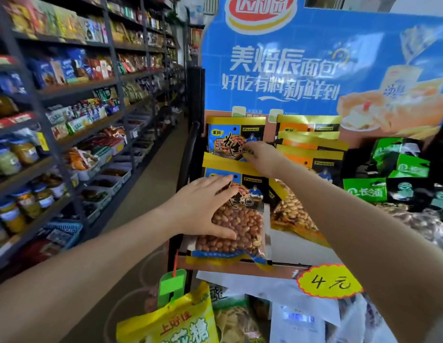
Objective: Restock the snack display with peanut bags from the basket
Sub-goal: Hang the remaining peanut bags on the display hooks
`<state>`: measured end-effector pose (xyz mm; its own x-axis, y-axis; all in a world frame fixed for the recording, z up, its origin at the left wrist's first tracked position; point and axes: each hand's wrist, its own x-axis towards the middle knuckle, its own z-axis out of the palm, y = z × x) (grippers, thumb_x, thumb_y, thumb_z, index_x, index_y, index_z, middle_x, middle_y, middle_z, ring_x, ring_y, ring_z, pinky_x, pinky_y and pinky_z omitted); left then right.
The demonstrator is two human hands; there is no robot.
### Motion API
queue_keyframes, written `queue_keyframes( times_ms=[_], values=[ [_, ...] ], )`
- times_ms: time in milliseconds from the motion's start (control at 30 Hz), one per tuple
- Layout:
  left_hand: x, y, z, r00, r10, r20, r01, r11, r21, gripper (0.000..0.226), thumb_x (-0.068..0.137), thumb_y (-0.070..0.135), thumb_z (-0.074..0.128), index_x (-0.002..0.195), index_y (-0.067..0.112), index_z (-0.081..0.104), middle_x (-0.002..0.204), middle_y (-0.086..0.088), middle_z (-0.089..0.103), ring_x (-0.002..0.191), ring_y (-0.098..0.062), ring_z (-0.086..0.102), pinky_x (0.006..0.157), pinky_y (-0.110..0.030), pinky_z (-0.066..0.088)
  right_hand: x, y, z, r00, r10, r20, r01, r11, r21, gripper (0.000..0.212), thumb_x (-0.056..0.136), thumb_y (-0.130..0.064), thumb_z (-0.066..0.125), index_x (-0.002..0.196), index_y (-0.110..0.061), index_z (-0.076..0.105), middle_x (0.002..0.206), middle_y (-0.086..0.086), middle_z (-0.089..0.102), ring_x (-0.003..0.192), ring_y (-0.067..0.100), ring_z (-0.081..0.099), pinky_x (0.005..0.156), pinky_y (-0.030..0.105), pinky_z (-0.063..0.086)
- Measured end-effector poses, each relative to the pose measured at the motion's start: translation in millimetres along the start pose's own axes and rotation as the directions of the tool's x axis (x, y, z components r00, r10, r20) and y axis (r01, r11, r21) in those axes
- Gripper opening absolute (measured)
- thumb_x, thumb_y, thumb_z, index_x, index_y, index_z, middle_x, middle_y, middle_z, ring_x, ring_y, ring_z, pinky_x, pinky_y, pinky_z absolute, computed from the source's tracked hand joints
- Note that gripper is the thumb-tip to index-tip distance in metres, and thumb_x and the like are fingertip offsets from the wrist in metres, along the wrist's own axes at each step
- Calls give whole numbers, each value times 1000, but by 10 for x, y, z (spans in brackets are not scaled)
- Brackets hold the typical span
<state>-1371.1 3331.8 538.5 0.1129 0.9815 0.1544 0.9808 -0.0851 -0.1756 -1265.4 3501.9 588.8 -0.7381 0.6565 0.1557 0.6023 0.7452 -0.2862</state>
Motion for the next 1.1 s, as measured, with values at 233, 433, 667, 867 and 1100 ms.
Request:
queue_keyframes(
  times_ms=[233,433,667,867,1100],
  values=[
    [87,-12,82,1000,-16,15,15,999,31,105,64,84,25,147,24,6,158,0,-3,144,-17,-2,106,-24,-7,244,116,105,971,237,26,-237,942,237,31,91,-26,55,69,-5,51,72,6,55,68,25,56,54,28,43],
    [79,14,83,998,22,-64,-20,999,38,96,69,78,31,146,23,19,156,-5,16,143,-24,16,109,-36,3,267,126,-55,998,14,-69,20,887,462,21,91,-18,55,71,-13,58,68,1,47,61,15,41,57,26,36],
    [207,45,43,997,38,69,-39,999,20,89,76,72,37,147,28,7,158,0,-2,145,-19,1,116,-34,8,447,26,-478,934,-310,-178,330,938,102,20,96,-12,44,107,-4,59,89,8,52,85,20,47,72,25,30],
    [46,159,120,998,61,25,-62,998,5,62,85,54,26,137,22,40,147,-8,38,132,-25,41,98,-41,47,522,-69,13,942,-298,155,320,937,-140,59,82,15,32,128,-17,50,140,13,48,128,31,45,100,43,43],
    [-62,39,203,990,122,74,-118,991,-55,83,79,69,22,147,22,13,156,-3,15,143,-19,14,110,-29,7,425,121,-41,968,-3,-253,-13,998,-60,32,97,-25,40,122,-5,42,104,22,61,86,38,59,60,38,42]
  ],
)
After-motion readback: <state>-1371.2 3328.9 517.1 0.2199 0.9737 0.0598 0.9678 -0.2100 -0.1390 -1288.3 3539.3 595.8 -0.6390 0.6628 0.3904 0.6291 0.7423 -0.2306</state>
